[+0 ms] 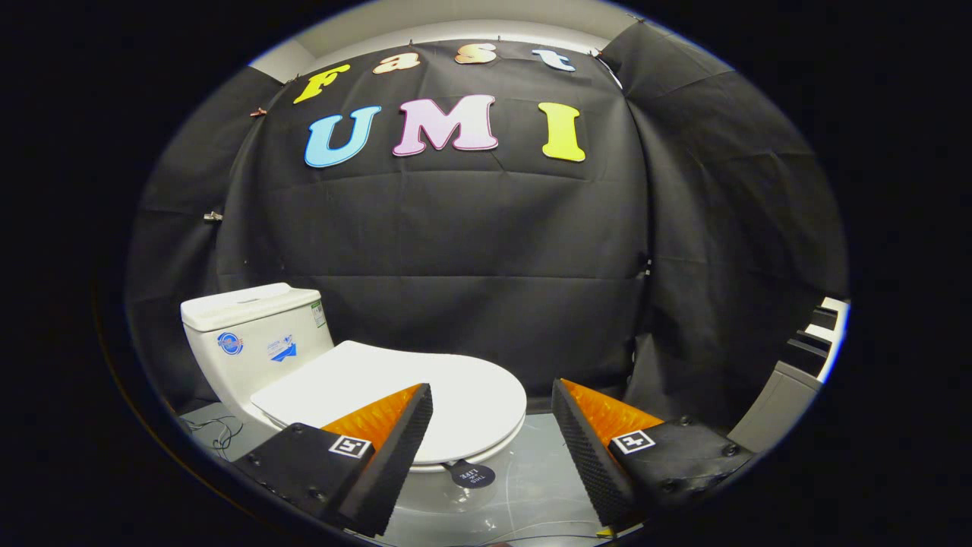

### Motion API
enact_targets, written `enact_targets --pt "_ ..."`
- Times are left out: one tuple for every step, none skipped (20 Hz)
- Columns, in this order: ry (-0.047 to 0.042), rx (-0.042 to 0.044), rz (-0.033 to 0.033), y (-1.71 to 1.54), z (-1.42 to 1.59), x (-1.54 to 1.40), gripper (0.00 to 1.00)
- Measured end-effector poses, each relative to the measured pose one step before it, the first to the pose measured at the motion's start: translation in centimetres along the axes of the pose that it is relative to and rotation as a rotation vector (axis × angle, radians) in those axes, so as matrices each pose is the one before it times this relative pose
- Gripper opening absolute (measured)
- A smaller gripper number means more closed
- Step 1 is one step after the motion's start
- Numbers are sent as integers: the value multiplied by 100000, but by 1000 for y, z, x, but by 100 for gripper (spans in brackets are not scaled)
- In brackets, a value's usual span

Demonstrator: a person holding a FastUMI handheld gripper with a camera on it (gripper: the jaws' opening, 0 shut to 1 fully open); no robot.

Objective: Open the toilet lid.

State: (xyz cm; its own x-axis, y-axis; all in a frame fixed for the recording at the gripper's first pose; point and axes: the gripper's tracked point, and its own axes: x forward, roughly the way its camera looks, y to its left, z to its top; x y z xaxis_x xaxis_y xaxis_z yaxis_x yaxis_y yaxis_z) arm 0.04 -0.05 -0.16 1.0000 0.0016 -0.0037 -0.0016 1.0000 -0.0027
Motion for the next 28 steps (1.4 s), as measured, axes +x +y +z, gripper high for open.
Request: enact_targets --pt "-16 42 -67 57 -4 25 99" --pt "232 131 27 -71 23 29 99" --pt "-68 339 49 -39 -39 -47 99" --pt "445 375 209 46 -75 27 99" --pt "652 376 39 -9 -248 10 99" --pt "1049 792 189 -19 -335 61 99" --pt "1472 1573 235 -19 -360 60 99" --pt "1936 2155 120 -106 -473 171 99" --pt "2230 2705 383 11 -520 76 99" --pt "1549 3014 -307 -257 -504 158 99" --pt "2321 3516 -378 -399 -624 369 99" --pt "2193 3382 -210 -302 -621 228 99" --pt "3059 4331 956 16 -841 275 98" --pt "3123 5222 624 -230 -888 233 99" --pt "3463 6017 1500 -75 -833 313 99" --pt "3775 6700 858 -223 -877 423 98" --pt "4288 8708 727 -467 -1112 327 99" --pt "2478 7377 1072 -287 -523 410 99" --pt "3030 8090 267 -169 -605 261 99" --pt "2260 7467 885 -563 -545 224 99" --pt "1788 7582 210 -768 -440 518 99" --pt "1395 7081 1292 -444 -273 308 99" --pt "1340 6200 1514 -167 -242 387 99" --pt "1282 5633 2297 -30 -324 431 99" --pt "2405 7198 2799 115 -539 295 99" --pt "2803 9394 2059 -53 -593 229 98" --pt "1696 8470 2023 -130 -368 96 99" --pt "-467 5805 -959 -824 62 128 99"
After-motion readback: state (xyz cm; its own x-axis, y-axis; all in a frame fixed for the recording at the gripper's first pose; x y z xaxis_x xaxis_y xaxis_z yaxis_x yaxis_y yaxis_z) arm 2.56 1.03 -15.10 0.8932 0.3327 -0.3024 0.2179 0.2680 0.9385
